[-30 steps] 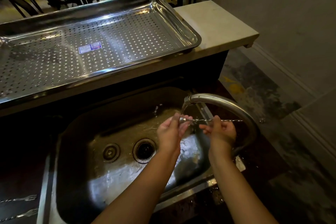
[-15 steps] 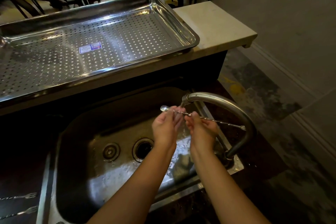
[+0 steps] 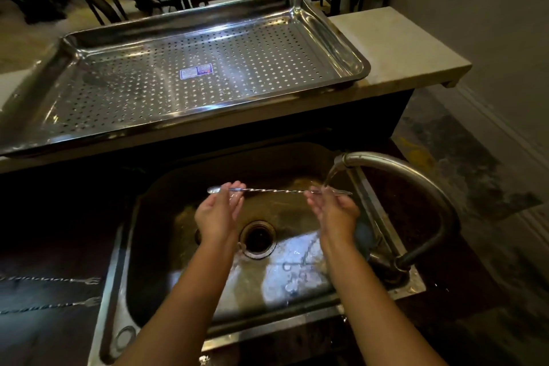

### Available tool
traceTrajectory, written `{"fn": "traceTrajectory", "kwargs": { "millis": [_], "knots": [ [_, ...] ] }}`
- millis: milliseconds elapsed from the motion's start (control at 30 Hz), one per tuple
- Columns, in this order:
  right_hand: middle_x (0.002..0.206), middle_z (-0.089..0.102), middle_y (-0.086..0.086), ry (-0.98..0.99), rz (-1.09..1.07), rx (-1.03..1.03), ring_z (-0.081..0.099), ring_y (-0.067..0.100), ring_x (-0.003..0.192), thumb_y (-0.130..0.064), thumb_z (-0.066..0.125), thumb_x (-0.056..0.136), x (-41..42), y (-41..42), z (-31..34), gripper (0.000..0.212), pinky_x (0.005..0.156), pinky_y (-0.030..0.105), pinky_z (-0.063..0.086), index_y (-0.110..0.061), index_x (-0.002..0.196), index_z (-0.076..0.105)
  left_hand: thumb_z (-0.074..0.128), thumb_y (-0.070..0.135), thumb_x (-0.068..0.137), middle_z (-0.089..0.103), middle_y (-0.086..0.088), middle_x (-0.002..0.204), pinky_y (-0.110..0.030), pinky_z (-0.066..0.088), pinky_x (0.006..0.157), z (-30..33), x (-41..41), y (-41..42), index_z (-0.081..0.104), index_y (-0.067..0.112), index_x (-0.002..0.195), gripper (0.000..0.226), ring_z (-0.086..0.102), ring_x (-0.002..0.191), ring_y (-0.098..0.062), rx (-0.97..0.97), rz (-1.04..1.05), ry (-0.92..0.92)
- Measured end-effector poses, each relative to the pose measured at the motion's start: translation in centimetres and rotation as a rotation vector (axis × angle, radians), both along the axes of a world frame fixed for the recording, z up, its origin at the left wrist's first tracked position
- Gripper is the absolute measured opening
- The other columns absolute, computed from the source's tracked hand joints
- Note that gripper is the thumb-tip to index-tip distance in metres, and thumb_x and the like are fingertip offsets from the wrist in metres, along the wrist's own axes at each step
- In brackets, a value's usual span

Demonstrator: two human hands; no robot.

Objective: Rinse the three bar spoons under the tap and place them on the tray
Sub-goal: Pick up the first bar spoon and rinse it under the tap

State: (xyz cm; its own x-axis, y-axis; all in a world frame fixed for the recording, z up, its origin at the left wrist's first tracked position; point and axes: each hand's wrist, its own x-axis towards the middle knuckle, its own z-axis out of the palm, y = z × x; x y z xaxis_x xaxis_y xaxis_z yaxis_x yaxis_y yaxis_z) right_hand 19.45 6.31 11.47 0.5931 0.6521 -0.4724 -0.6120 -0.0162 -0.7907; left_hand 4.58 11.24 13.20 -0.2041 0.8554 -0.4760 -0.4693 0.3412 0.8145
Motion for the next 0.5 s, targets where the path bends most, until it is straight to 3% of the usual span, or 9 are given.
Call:
{"fn": "traceTrajectory", "kwargs": {
  "millis": [100,200,300,400,500],
  "knots": [
    [0.081,0.068,0.014,-0.026,0.013,0.016,0.071,0.012,0.057,-0.006,0.049,0.092,0.9,-0.4,-0.2,0.016,0.05,0.016,0.055,0.005,0.101,0.057,0.051,0.009,0.093,0.066,-0.017,0.102,-0.017,0.057,0.068,-0.3,-1.3,0.1,0.06,-0.002,0.093,0.014,0.071,0.069,-0.007,0.005,0.021,0.013],
    [0.075,0.068,0.016,-0.018,0.018,0.035,0.071,0.017,0.056,-0.016,0.041,0.097,0.7,-0.5,0.1,0.025,0.05,0.02,0.056,0.003,0.093,0.056,0.051,0.01,0.093,0.066,-0.017,0.106,-0.016,0.057,0.067,-0.6,-1.7,-0.2,0.058,-0.006,0.107,0.022,0.07,0.079,-0.011,-0.002,0.038,0.007],
    [0.071,0.067,0.012,-0.065,0.128,-0.025,0.068,0.014,0.051,-0.022,0.043,0.096,0.9,-0.6,0.7,0.026,0.047,0.019,0.055,-0.002,0.086,0.057,0.051,0.01,0.093,0.065,-0.016,0.108,-0.017,0.057,0.069,-0.6,-2.0,-0.3,0.058,-0.001,0.104,0.017,0.068,0.086,-0.014,-0.008,0.042,0.0],
    [0.058,0.053,-0.002,-0.354,0.377,-0.187,0.046,0.004,0.04,-0.026,0.053,0.092,1.8,-0.9,1.1,0.023,0.037,0.013,0.039,-0.014,0.072,0.057,0.049,0.01,0.094,0.064,-0.016,0.111,-0.023,0.053,0.077,-0.3,-1.9,-0.5,0.055,-0.001,0.11,0.02,0.067,0.092,-0.018,-0.002,0.032,-0.024],
    [0.055,0.045,-0.003,-0.263,0.389,-0.142,0.035,0.006,0.04,-0.027,0.045,0.095,2.8,-0.9,1.3,0.027,0.04,0.018,0.029,-0.013,0.075,0.057,0.047,0.01,0.095,0.062,-0.017,0.114,-0.028,0.048,0.087,0.1,-1.4,-0.7,0.051,-0.006,0.118,0.028,0.065,0.095,-0.021,0.007,-0.005,-0.073]
  ]
}}
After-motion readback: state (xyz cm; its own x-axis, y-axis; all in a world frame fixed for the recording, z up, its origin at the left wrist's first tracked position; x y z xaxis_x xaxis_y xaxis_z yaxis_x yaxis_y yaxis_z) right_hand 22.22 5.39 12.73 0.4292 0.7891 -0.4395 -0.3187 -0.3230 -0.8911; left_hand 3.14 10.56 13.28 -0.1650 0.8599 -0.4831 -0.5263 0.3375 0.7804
